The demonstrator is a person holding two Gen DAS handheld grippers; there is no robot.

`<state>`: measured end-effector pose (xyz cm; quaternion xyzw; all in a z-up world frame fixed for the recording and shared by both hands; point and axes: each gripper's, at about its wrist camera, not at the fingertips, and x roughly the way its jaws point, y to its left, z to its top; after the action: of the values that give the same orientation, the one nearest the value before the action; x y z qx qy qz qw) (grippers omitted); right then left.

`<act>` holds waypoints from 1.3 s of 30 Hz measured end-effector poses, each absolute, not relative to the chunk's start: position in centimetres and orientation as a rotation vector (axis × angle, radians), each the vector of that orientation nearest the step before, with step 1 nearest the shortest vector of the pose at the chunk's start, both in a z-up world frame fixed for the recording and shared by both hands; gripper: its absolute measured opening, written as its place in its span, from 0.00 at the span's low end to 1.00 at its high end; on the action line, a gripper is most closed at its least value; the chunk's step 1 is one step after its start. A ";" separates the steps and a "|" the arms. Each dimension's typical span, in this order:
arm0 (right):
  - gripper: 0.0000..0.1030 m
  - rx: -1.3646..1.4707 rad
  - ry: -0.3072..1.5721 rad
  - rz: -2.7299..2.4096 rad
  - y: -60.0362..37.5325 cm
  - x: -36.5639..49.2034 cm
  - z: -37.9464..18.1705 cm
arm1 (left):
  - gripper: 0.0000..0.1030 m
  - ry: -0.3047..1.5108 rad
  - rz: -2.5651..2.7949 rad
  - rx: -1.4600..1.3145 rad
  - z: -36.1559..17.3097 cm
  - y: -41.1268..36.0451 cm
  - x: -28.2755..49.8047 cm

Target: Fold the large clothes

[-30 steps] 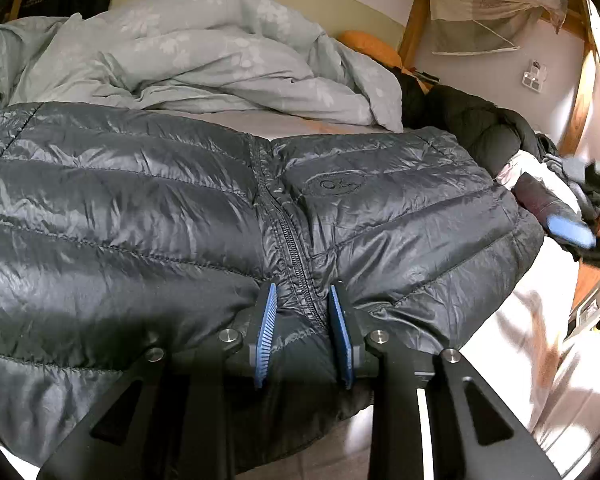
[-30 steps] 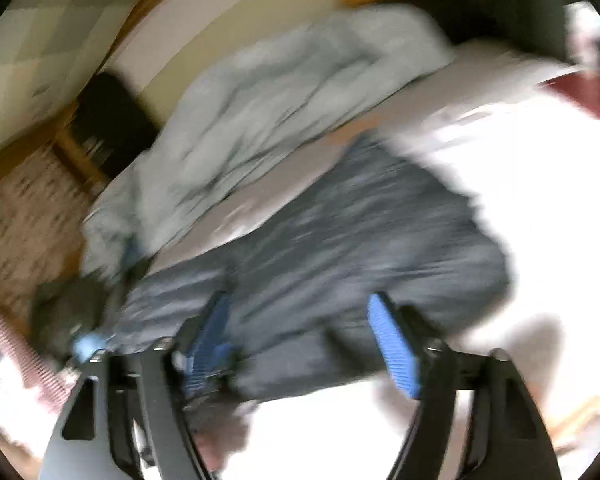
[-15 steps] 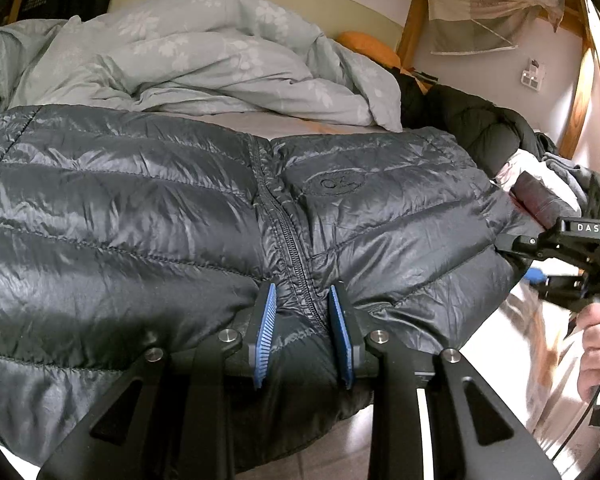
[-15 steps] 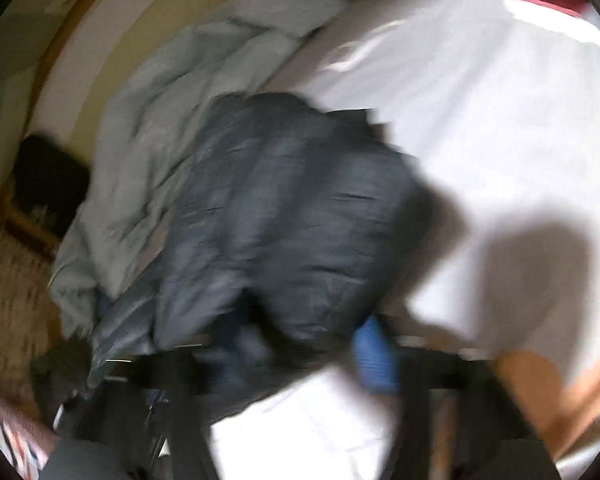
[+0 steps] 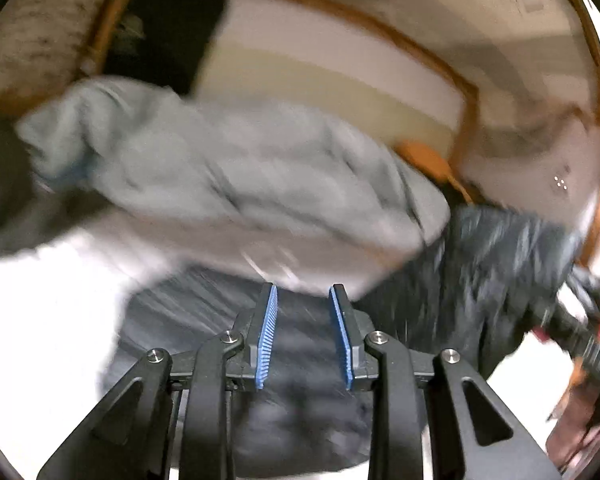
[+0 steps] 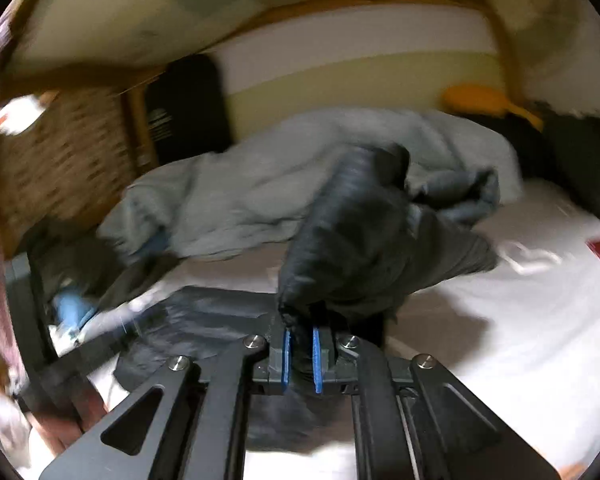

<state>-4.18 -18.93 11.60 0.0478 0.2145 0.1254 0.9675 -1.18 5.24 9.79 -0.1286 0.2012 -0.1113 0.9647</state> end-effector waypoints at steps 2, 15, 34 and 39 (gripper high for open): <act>0.08 0.054 0.454 0.321 -15.2 -4.2 11.0 | 0.26 0.334 -0.142 -0.266 11.2 8.0 -2.2; 0.08 0.058 0.707 0.535 -4.1 -1.8 -0.5 | 0.28 0.312 -0.038 -0.274 10.9 13.5 -2.5; 0.53 0.171 0.543 0.211 -14.5 -5.6 4.4 | 0.80 0.590 -0.302 -0.246 7.2 7.0 2.0; 0.53 0.219 0.565 0.173 -17.4 -4.7 4.1 | 0.20 0.651 -0.298 -0.253 5.1 6.1 3.2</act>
<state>-4.75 -17.37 4.07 0.1077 0.2779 0.0849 0.9508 3.20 6.09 5.11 -0.1233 0.3176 -0.1456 0.9288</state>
